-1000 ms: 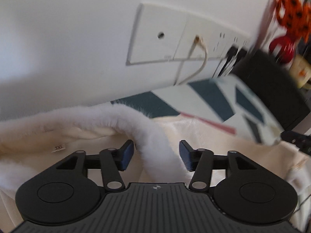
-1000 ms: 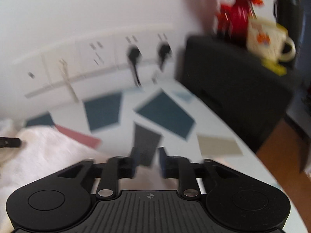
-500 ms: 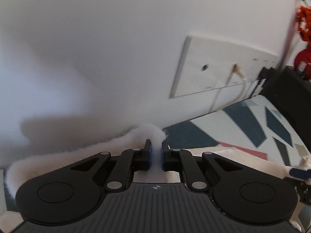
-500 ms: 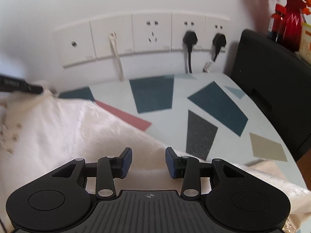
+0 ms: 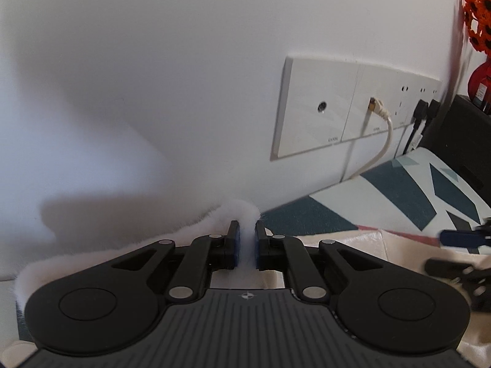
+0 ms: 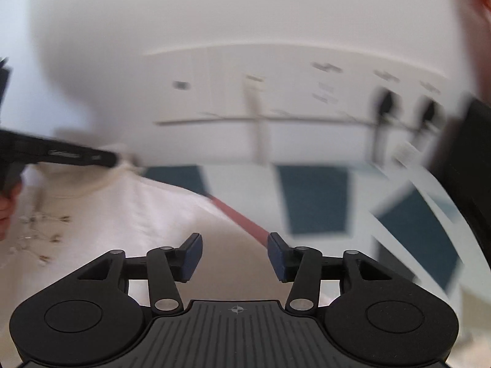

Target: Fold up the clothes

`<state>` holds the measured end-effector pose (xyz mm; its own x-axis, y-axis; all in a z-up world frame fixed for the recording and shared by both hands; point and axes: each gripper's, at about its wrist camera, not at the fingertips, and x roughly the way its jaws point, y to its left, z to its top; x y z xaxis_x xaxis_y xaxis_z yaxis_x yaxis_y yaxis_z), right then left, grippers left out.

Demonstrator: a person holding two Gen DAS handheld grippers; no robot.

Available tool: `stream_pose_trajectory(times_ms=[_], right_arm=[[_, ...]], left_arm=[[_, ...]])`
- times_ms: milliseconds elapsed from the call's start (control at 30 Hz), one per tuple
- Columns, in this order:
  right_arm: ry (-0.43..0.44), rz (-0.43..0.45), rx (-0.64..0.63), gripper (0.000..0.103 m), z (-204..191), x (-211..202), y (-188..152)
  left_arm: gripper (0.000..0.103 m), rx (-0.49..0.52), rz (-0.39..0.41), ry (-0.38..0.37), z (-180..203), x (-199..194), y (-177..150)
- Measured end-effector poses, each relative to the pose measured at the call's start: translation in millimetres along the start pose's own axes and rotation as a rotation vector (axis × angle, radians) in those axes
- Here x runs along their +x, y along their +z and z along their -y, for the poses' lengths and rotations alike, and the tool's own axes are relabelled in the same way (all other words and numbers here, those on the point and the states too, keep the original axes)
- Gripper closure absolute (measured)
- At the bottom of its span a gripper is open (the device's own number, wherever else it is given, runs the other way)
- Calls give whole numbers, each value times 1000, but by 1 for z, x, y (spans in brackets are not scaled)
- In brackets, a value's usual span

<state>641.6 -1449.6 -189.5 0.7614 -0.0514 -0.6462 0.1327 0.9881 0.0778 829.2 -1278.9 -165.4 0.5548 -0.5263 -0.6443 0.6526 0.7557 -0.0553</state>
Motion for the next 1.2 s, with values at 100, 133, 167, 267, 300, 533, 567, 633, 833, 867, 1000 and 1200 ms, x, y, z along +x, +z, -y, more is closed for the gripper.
stream_pose_trajectory(times_ms=[100,133,167,267,300,533,567,633,833,867,1000,1200], right_arm=[[42,-46,-57,61,-15,27,11],[36,-71,-63,64,-18,37,13],[23,-76,-56,65,-20,44,13],[17,-75,22,96,-21,46,17],[14,-74,33,98,-22,46,17],[-35,8,59,99,-10,33,41],[-52,-16,57,99,-9,41,42],[-73,-68,46,99,-8,58,40],[-151,-45,13,65,-18,53,39],[-137,-24,30,65,-18,45,42],[41,16,117,65,-23,18,57],[383,-4,128,65,-79,21,79]], left_arm=[[94,20,17,15,4,1,1],[94,19,24,21,5,2,2],[95,14,32,26,4,2,1],[95,-15,45,30,1,0,-2],[95,-17,43,31,1,0,-4],[95,3,45,53,7,8,-5],[95,11,38,62,9,12,-5],[93,11,19,68,14,10,-3],[63,32,44,-46,16,-46,0],[58,42,62,-79,15,-63,-1],[53,35,126,-78,-21,-130,-21],[43,-75,34,118,-134,-177,-73]])
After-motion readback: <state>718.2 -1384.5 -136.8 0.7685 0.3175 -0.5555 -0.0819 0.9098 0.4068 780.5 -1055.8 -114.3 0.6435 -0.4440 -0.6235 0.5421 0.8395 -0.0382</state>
